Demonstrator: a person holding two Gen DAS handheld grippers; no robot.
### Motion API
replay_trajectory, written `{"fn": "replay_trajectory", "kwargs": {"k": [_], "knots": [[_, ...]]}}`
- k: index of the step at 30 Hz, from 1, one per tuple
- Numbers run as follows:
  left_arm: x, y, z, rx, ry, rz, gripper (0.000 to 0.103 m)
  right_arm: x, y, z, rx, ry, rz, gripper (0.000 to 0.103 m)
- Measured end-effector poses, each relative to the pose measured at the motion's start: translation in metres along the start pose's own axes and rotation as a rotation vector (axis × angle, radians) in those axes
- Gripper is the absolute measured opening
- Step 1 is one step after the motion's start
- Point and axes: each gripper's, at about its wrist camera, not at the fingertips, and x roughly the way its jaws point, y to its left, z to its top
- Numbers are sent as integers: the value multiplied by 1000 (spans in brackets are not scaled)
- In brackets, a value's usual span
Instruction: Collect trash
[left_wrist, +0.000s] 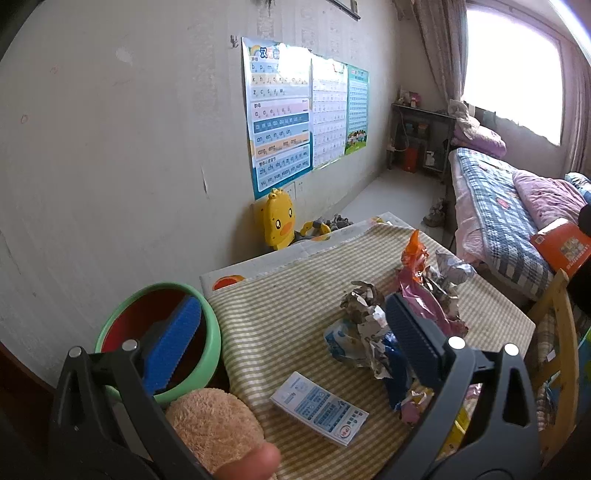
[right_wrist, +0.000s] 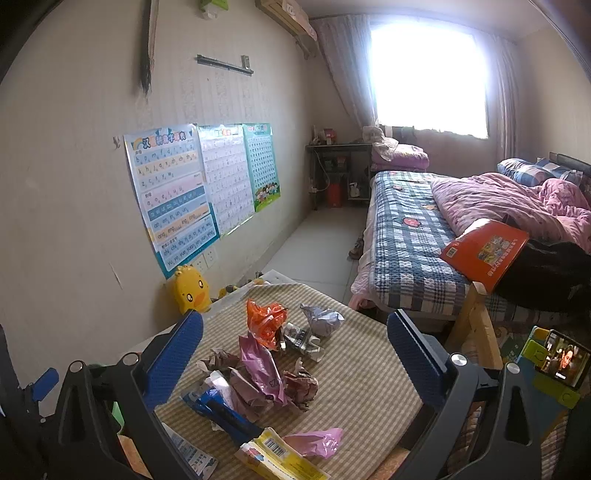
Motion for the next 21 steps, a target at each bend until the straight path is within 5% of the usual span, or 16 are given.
{"fn": "replay_trajectory", "kwargs": {"k": [21], "knots": [[3,2,1,2,31,-3,98,5,2,-7,3,20,-4,95]]}}
